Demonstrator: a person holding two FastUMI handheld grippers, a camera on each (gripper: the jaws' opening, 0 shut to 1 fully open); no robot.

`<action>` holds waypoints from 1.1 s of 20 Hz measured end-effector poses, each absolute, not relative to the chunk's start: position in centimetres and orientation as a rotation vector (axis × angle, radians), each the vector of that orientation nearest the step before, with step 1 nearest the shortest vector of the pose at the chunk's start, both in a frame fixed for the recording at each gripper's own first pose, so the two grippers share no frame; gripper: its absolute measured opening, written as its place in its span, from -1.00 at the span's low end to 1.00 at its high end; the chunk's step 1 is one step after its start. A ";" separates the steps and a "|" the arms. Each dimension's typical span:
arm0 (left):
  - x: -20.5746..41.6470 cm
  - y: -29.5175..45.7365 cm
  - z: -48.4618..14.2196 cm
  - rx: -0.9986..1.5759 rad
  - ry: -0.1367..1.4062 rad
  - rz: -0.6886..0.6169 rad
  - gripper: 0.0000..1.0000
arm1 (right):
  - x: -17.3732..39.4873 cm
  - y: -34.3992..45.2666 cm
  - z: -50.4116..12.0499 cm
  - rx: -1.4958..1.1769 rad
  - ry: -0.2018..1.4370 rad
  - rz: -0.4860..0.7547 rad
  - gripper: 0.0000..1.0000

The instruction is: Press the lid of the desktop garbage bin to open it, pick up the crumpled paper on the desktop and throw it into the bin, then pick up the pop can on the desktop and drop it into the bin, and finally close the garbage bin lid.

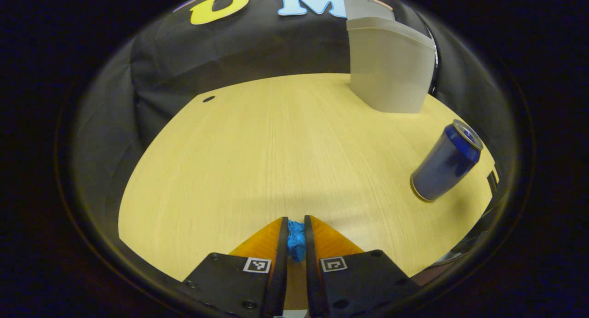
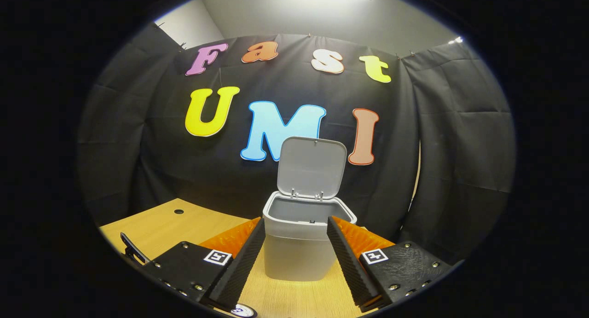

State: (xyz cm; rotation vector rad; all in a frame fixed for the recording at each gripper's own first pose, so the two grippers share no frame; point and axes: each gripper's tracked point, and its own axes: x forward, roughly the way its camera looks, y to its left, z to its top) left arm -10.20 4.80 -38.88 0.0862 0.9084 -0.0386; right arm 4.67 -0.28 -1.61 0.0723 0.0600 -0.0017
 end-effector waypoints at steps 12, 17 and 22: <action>-5.1 5.5 -31.5 0.000 0.674 0.001 -0.67 | 4.0 -3.3 -1.0 0.101 0.021 -0.048 0.75; -1.6 2.9 -25.2 0.027 0.520 -0.046 -0.67 | 3.7 -4.4 -1.7 0.125 0.018 -0.063 0.75; 1.6 -0.9 -18.9 0.040 0.399 -0.102 -0.68 | 3.1 -5.5 -2.9 0.120 0.025 -0.072 0.75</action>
